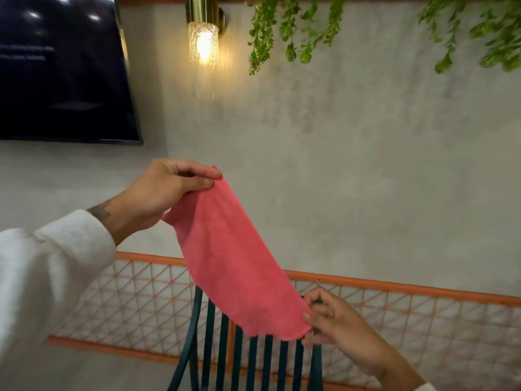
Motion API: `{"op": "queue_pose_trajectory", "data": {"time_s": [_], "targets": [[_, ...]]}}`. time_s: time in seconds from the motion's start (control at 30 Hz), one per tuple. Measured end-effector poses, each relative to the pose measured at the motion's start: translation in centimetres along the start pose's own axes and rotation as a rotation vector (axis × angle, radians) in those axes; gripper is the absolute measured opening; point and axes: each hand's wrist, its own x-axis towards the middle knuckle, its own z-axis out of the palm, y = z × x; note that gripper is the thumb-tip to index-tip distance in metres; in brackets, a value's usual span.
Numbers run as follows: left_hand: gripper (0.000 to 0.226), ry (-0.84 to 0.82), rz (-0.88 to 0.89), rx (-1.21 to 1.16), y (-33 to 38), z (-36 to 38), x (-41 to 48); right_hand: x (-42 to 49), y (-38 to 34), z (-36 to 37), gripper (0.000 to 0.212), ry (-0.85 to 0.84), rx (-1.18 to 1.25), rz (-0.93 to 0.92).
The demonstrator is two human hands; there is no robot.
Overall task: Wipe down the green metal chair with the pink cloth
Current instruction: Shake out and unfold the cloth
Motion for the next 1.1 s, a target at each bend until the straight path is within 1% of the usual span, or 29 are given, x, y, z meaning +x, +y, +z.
{"op": "queue_pose_trajectory", "data": {"time_s": [0.07,0.17,0.27,0.33,0.4,0.5,0.6,0.7,0.77,0.87,0.97,1.03,1.1], "targets": [[0.019,0.030,0.026,-0.030,0.3,-0.8,-0.1,-0.3,-0.6,-0.4,0.019,0.034,0.089,-0.046],[0.020,0.040,0.016,-0.040,0.6,-2.3,-0.5,-0.9,-2.4,-1.0,0.021,0.106,0.226,-0.116],[0.031,0.039,-0.031,-0.088,0.0,-4.4,-1.3,-1.4,-5.0,-2.0,0.019,0.173,0.250,-0.166],[0.040,0.032,-0.089,-0.106,-0.9,-5.7,-1.9,-1.5,-6.7,-2.6,0.020,0.196,0.181,-0.168],[0.042,0.003,-0.159,-0.122,-1.7,-6.9,-2.6,-1.6,-8.3,-2.9,0.017,0.220,0.063,-0.162],[0.035,-0.057,-0.254,-0.148,-2.2,-8.3,-3.6,-1.7,-10.7,-2.8,0.015,0.282,-0.007,-0.190],[0.027,-0.063,-0.269,-0.269,-2.8,-9.0,-4.2,-2.1,-13.0,-2.9,0.018,0.336,-0.029,-0.225],[0.026,-0.039,-0.237,-0.432,-3.1,-9.2,-4.5,-3.3,-15.0,-3.4,0.019,0.258,0.074,-0.303],[0.024,-0.028,-0.232,-0.473,-3.3,-9.3,-4.7,-3.9,-15.5,-3.6,0.019,0.180,0.189,-0.337],[0.021,-0.023,-0.297,-0.447,-3.9,-8.9,-5.4,-3.9,-14.4,-2.8,0.017,0.163,0.223,-0.285],[0.019,-0.042,-0.351,-0.390,-4.7,-8.0,-6.1,-3.3,-12.4,-1.6,0.023,0.190,0.243,-0.122],[0.016,-0.036,-0.348,-0.346,-5.0,-7.1,-6.5,-3.0,-11.8,-0.8,0.025,0.232,0.292,-0.047],[0.009,0.012,-0.304,-0.259,-4.9,-6.0,-6.8,-2.9,-12.2,0.0,0.022,0.242,0.329,-0.038]]}}
